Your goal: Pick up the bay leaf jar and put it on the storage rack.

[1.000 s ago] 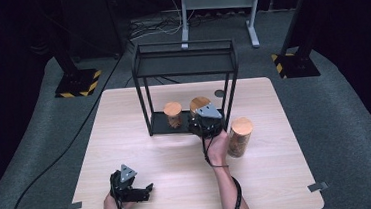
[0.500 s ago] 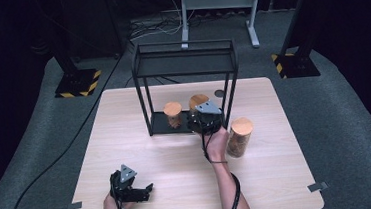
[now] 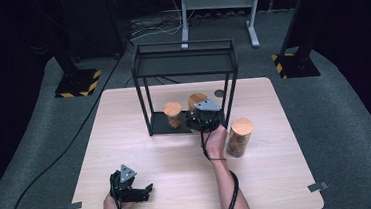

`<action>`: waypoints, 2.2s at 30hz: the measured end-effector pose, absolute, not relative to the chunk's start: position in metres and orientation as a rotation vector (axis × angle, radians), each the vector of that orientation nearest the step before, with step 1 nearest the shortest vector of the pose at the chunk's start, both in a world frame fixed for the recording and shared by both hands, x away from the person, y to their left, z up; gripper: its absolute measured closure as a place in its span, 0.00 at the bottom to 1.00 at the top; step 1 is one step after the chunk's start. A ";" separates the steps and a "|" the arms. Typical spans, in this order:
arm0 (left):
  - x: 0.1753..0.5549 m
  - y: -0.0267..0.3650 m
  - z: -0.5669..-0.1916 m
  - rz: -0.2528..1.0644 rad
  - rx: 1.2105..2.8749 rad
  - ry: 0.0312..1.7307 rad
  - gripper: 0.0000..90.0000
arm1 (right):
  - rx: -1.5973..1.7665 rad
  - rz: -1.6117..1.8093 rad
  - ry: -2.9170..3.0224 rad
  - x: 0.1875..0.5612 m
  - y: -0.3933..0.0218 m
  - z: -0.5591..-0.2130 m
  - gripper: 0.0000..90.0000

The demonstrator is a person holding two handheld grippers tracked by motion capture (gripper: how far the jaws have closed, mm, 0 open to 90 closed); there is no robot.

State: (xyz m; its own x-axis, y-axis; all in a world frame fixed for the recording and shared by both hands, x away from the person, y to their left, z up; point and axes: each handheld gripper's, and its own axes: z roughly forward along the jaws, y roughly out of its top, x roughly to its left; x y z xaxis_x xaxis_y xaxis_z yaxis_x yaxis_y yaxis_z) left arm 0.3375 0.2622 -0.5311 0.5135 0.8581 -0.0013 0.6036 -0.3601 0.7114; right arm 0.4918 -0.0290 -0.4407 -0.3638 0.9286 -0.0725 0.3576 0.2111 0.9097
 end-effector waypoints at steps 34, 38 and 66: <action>0.337 0.262 -0.531 0.493 2.094 1.186 0.00 | 1.225 1.127 1.855 0.518 -0.020 -0.450 0.27; 0.337 0.262 -0.531 0.493 2.095 1.187 0.00 | 1.224 1.115 1.858 0.522 -0.018 -0.455 0.27; 0.337 0.262 -0.531 0.495 2.098 1.183 0.00 | 1.248 1.111 1.864 0.547 -0.013 -0.460 0.27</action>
State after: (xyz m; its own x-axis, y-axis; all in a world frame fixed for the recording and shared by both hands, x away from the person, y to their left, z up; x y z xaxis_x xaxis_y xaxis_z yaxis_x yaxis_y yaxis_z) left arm 0.3369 0.2625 -0.5310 0.5170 0.8560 0.0011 0.6021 -0.3646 0.7104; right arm 0.5469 -0.0127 -0.4597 -0.3549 0.9338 -0.0451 0.4050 0.1970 0.8929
